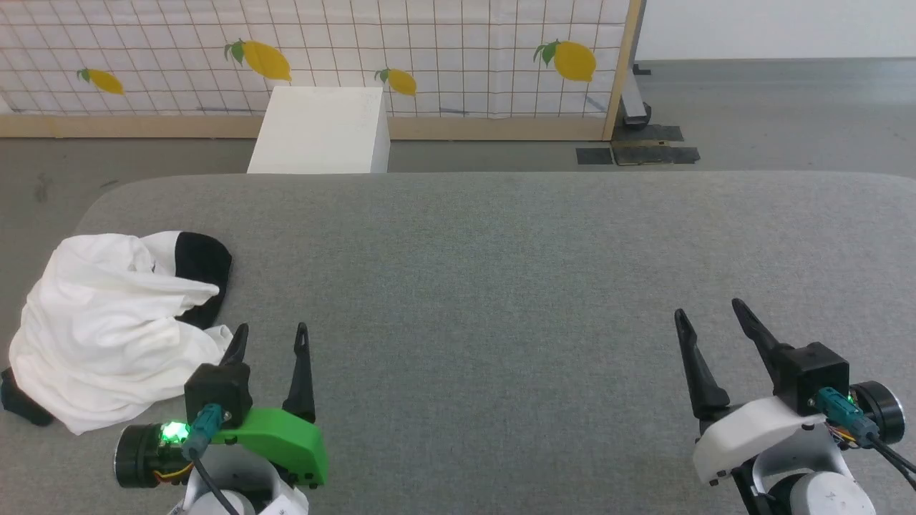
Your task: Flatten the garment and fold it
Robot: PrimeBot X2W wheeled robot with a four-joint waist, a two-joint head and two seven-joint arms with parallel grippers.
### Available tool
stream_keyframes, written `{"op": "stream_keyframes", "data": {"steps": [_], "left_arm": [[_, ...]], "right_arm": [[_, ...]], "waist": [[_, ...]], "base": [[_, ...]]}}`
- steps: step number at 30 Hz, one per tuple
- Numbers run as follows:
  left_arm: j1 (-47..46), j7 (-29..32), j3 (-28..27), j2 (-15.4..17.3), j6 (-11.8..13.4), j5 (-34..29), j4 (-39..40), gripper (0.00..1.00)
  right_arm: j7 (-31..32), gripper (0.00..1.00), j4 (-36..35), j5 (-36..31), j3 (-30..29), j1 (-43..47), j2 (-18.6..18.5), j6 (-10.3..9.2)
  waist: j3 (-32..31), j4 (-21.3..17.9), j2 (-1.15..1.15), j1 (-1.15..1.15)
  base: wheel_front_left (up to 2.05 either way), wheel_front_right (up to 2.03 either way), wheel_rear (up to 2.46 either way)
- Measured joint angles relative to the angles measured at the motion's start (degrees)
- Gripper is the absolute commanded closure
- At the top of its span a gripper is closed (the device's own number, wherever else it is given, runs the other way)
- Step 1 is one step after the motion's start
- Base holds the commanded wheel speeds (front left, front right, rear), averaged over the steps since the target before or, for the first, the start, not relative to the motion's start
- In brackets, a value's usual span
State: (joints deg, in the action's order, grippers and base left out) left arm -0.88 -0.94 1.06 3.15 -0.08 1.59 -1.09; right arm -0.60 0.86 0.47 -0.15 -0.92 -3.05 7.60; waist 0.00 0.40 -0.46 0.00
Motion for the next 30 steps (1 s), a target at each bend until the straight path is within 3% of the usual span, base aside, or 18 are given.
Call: {"op": "stream_keyframes", "data": {"steps": [15, 30], "left_arm": [[-0.12, -1.75, 1.04, 0.11, 1.2, 1.13, -1.47, 0.0], [-0.15, -3.48, 1.76, 0.67, 2.67, 3.15, -2.23, 0.0]], "right_arm": [[-1.43, 0.0, 1.13, 0.12, 0.0, -0.12, 0.0, 0.0], [-2.82, 0.0, 2.24, 0.71, 0.11, -0.25, 0.01, 0.0]], "waist": [[-0.14, 3.35, 0.0, 0.0], [-0.41, 10.36, 0.0, 0.0]], "base": [[0.0, 0.0, 0.0], [0.0, 0.0, 0.0]]}}
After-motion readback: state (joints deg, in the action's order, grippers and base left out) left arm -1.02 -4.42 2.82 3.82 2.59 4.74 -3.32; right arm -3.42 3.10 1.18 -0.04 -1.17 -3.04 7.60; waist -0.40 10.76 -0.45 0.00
